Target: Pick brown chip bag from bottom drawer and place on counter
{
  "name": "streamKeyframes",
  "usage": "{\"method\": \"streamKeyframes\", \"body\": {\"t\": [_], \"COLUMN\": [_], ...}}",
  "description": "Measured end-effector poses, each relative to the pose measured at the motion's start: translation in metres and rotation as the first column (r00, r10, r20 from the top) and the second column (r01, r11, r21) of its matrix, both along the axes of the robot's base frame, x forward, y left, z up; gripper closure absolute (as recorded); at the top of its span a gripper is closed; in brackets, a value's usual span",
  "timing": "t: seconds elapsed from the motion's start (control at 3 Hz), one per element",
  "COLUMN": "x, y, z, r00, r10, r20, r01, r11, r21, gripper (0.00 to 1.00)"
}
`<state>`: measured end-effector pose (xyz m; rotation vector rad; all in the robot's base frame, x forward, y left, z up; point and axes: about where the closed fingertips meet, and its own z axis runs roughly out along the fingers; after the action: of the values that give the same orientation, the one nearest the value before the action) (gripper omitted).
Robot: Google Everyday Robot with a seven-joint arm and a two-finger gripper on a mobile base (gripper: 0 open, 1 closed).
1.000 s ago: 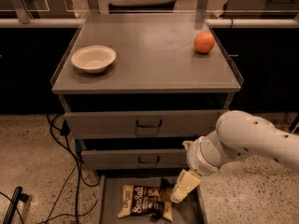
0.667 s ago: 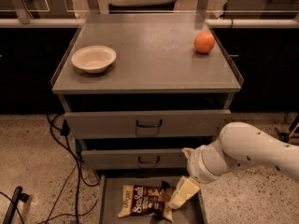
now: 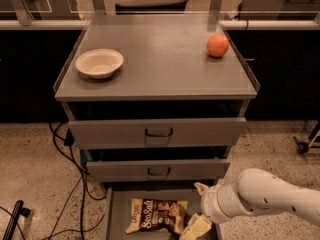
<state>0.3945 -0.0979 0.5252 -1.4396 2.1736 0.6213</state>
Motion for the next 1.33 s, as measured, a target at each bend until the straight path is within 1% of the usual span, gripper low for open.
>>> {"method": "streamKeyframes", "body": {"t": [0.33,0.67,1.0,1.33], "x": [-0.010,-0.009,0.001,-0.001], "y": [-0.001,0.006,0.014,0.018], "z": [-0.044,-0.093,-0.140,-0.141], "r00": [0.9996,0.9980,0.9945,0.9947], "r10": [-0.025,-0.045,-0.064,-0.053], "r20": [-0.012,-0.044,-0.083,-0.088], "r01": [0.025,0.043,0.057,0.045], "r11": [1.000,0.998,0.995,0.995], "r21": [-0.018,-0.049,-0.084,-0.084], "gripper": [0.00,0.00,0.00,0.00]}}
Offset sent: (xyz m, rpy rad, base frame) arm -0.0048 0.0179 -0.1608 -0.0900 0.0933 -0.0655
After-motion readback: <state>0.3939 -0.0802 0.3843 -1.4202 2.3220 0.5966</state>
